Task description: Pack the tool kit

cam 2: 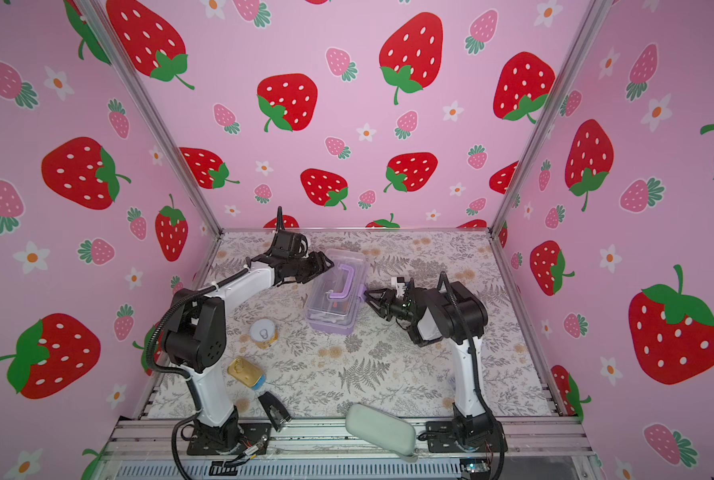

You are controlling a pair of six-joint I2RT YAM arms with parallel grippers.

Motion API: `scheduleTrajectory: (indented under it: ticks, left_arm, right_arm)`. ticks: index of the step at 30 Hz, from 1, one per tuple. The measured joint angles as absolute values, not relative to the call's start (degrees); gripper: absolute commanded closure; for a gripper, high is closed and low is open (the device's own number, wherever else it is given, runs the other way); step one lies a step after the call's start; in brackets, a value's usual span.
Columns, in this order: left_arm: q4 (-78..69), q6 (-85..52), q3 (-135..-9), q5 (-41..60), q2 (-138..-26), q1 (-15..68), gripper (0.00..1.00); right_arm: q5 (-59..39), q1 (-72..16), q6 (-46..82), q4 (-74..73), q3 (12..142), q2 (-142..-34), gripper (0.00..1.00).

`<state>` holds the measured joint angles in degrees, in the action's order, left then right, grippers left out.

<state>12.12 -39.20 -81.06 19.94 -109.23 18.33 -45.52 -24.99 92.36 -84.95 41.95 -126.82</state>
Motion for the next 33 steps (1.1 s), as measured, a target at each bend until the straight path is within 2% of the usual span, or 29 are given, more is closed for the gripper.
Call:
scheduleTrajectory:
  ticks: [14, 17, 19, 26, 31, 33]
  left_arm:
    - [12.23, -39.33, -82.08, 18.63, -109.91, 18.33, 0.33]
    - [12.25, -39.31, -82.56, 17.78, -110.15, 18.33, 0.33]
    - [12.25, -39.31, -82.72, 17.10, -110.19, 18.33, 0.33]
    - [11.97, -39.31, -83.53, 15.42, -110.89, 18.33, 0.33]
    - [11.81, -39.33, -83.61, 15.40, -111.00, 18.33, 0.33]
    - [11.81, -39.33, -83.61, 15.40, -111.02, 18.33, 0.33]
  right_arm:
    - [-45.30, -25.26, 91.81, -84.71, 44.03, -128.86, 0.68]
    - [-45.32, -25.52, 91.53, -84.64, 45.54, -128.86, 0.77]
    - [-45.32, -25.78, 91.31, -84.47, 46.57, -128.88, 0.87]
    - [-45.30, -26.57, 91.37, -84.42, 47.46, -129.67, 0.90]
    - [-45.30, -26.85, 91.64, -84.60, 47.64, -130.65, 1.00]
    - [-45.32, -27.03, 91.74, -84.49, 47.64, -131.44, 1.00]
